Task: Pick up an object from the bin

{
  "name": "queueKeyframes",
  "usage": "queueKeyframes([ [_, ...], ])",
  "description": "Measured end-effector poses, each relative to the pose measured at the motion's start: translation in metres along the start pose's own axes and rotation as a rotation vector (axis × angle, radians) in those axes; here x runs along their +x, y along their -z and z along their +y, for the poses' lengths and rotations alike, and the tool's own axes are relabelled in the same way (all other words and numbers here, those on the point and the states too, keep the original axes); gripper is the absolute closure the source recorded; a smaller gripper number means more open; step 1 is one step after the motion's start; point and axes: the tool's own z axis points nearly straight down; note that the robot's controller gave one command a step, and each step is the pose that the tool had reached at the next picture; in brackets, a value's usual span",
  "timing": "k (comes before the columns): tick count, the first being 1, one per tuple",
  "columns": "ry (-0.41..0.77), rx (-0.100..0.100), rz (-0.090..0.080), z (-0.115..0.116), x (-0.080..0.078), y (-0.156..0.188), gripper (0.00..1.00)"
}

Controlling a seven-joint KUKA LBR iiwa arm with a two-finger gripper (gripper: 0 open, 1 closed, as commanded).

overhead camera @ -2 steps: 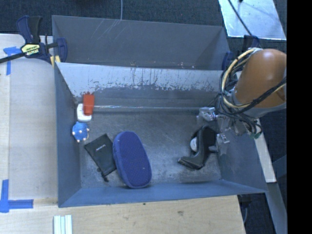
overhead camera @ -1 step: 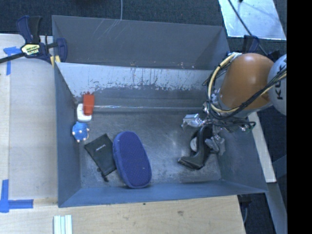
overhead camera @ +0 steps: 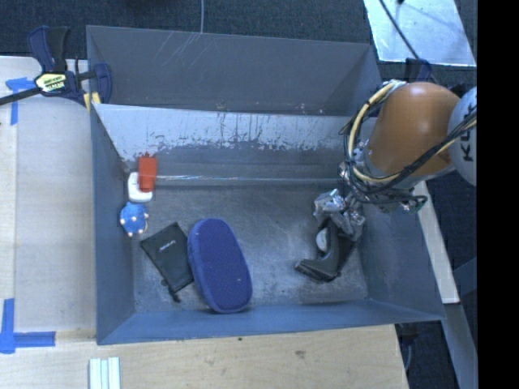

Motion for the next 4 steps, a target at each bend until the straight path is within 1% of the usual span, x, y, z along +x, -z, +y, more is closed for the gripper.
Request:
queueKeyframes([
  [1,0.008,-0.009,0.003,0.009,-0.013,0.147,1.0],
  [2,0.006,-0.017,0.009,0.009,-0.011,0.141,0.0],
  [3,0.239,-0.025,0.011,0.057,-0.015,0.049,0.0],
  [4,0.241,-0.03,0.022,0.03,-0.027,-0.006,0.0],
])
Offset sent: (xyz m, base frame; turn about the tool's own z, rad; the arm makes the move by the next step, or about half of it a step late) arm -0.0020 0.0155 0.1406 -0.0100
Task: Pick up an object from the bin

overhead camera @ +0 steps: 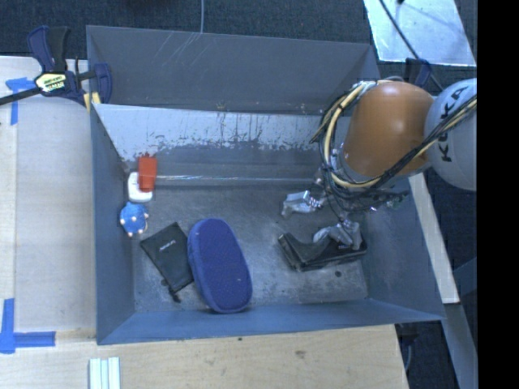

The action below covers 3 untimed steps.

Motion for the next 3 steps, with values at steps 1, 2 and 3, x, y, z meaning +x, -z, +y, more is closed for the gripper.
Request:
queueKeyframes([
  [1,-0.069,0.019,-0.015,0.065,0.042,-0.009,0.0],
  [2,-0.07,0.021,-0.011,0.062,0.044,-0.008,1.0],
  [3,-0.096,0.02,-0.019,0.073,0.024,0.127,1.0],
])
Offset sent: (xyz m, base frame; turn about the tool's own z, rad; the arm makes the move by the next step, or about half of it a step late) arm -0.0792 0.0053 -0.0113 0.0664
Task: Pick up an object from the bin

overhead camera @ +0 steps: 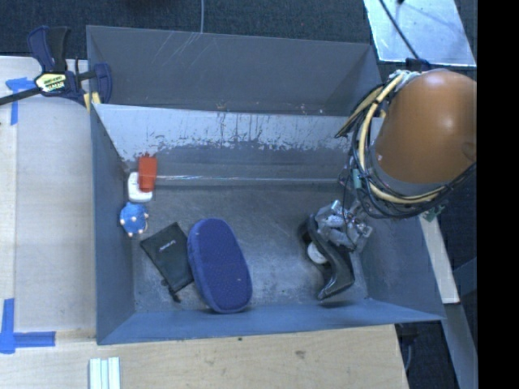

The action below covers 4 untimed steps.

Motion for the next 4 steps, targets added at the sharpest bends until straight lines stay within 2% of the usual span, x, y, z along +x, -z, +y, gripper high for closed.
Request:
queueKeyframes([
  [1,-0.001,-0.007,0.006,0.001,0.002,-0.005,0.0],
  [2,0.501,-0.012,0.006,-0.049,-0.015,-0.105,0.0],
  [3,0.499,0.0,0.003,-0.052,-0.016,-0.1,1.0],
  [4,0.488,-0.009,0.005,-0.008,0.016,0.016,1.0],
])
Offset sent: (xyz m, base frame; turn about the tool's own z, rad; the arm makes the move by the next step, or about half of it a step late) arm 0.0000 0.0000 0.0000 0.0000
